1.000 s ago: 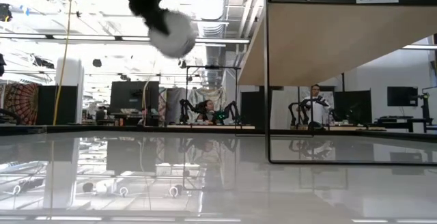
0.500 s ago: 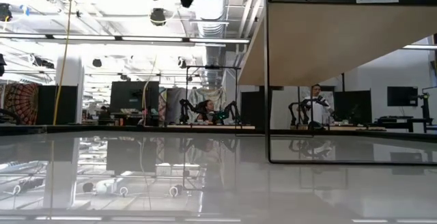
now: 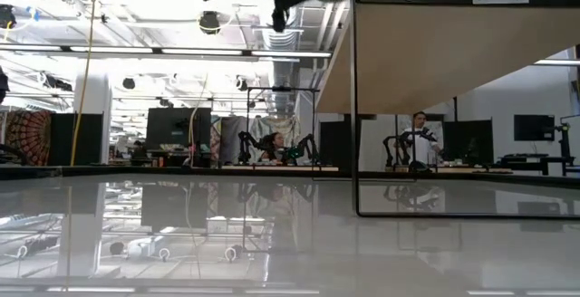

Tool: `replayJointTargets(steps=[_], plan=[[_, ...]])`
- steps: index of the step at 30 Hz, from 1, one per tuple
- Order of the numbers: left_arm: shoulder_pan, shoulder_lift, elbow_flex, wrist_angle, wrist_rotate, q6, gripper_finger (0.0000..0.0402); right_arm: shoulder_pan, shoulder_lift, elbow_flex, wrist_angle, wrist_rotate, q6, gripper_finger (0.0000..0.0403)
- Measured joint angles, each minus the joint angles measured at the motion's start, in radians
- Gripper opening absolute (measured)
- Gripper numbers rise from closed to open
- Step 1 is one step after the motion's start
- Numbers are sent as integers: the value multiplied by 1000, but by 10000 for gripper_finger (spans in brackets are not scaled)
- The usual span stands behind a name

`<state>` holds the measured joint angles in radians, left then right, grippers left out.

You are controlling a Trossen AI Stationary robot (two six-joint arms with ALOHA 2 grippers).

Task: Stack canned seafood by type on shelf
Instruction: Stack the green tuna can on top of the green tuna can

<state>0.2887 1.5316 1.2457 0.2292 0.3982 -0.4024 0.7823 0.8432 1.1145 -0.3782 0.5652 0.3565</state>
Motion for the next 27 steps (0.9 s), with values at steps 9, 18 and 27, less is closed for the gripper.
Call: replayJointTargets(steps=[9, 18, 27], plan=[[2, 94, 70, 47, 29, -143, 132, -75, -5, 0, -71, 0, -18, 260], [-20, 126, 109, -14, 42, -190, 133, -93, -29, 0, -45, 0, -69, 260], [-44, 125, 109, -55, 15, -227, 133, -93, -33, -1, -47, 0, -126, 260]])
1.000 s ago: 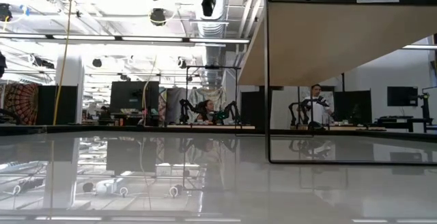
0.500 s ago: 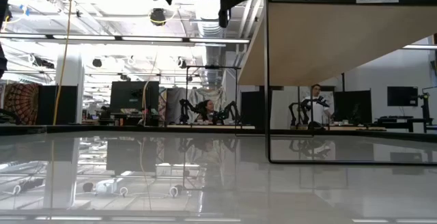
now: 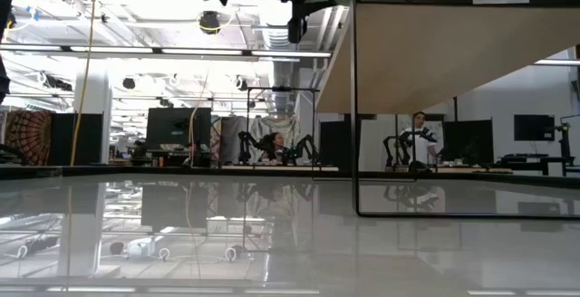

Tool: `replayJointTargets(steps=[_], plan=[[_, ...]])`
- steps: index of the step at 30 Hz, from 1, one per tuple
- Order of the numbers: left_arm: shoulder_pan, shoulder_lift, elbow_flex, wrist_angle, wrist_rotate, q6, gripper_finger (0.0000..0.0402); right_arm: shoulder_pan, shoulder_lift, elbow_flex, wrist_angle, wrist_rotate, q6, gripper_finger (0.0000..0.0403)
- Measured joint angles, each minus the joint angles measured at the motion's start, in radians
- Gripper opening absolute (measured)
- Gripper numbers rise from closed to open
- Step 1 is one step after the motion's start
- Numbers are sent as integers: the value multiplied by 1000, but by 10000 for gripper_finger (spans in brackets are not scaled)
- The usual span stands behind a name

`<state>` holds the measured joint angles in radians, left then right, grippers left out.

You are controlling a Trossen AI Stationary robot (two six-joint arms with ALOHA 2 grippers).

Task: Stack canned seafood by type on shelf
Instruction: Stack the green tuna can on top of the green tuna can

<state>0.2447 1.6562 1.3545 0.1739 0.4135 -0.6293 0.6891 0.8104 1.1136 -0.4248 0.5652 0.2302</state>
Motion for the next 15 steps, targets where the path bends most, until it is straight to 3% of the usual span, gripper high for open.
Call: replayJointTargets(steps=[6, 11, 15], plan=[[-13, 0, 0, 29, -69, -19, 133, 0, 1, 0, -1, 0, -5, 260], [-30, -1, 0, 13, -203, -22, 133, 0, 1, 0, -1, 0, -6, 260], [-36, 0, 0, 23, -218, -24, 133, 0, 3, 0, 0, 0, -4, 260]])
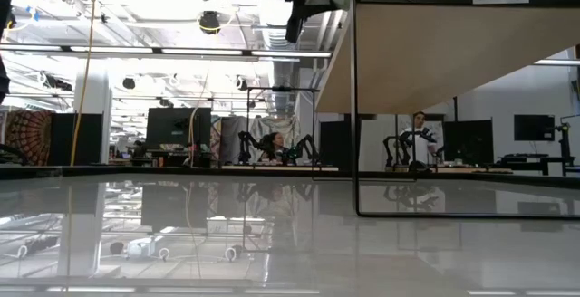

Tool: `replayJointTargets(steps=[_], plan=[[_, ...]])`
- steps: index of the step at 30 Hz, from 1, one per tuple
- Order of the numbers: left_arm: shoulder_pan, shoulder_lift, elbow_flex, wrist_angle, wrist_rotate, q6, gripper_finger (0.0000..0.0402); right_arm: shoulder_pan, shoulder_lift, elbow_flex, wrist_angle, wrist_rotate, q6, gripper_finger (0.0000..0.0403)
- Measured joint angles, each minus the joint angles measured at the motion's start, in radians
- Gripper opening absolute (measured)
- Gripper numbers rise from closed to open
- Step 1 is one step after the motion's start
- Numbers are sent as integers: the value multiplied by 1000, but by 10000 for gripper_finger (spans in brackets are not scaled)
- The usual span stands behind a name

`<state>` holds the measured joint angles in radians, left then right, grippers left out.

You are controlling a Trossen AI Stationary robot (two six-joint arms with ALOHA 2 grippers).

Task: Stack canned seafood by type on shelf
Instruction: Stack the green tuna can on top of the green tuna can

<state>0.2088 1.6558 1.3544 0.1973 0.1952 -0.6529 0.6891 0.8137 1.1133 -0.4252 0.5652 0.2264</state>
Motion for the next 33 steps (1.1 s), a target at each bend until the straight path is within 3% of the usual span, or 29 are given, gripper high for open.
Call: replayJointTargets(steps=[23, 33], plan=[[-33, 49, 2, 34, 45, -24, 135, 4, 19, 0, 0, 0, -18, 260], [-38, 48, 2, 39, 55, -2, 193, 4, 19, 0, 1, -1, -18, 260]])
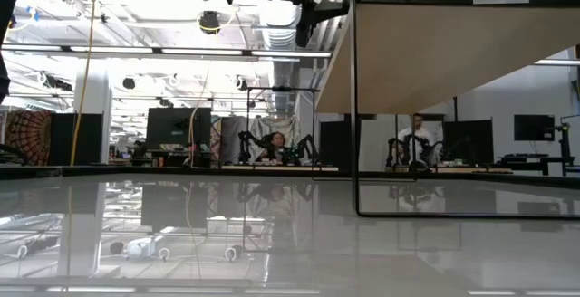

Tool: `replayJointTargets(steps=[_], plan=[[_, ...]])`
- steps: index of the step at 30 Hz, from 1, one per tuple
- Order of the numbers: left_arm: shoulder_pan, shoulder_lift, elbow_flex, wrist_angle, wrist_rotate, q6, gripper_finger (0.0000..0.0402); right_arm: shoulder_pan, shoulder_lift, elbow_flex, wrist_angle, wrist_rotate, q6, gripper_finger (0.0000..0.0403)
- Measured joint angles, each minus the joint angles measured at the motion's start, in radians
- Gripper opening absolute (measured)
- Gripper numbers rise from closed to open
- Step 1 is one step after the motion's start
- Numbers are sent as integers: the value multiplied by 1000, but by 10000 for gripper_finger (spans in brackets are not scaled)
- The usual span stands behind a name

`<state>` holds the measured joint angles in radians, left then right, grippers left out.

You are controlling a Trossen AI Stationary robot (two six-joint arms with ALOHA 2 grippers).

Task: Stack canned seafood by type on shelf
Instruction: Stack the green tuna can on top of the green tuna can

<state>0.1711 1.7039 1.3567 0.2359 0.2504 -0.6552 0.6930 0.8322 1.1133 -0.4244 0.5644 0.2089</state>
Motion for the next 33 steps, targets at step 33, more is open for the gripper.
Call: replayJointTargets(steps=[33], plan=[[37, -20, 6, -157, 38, 403, 307, 0, 0, 0, 9, 0, 2, 260]])
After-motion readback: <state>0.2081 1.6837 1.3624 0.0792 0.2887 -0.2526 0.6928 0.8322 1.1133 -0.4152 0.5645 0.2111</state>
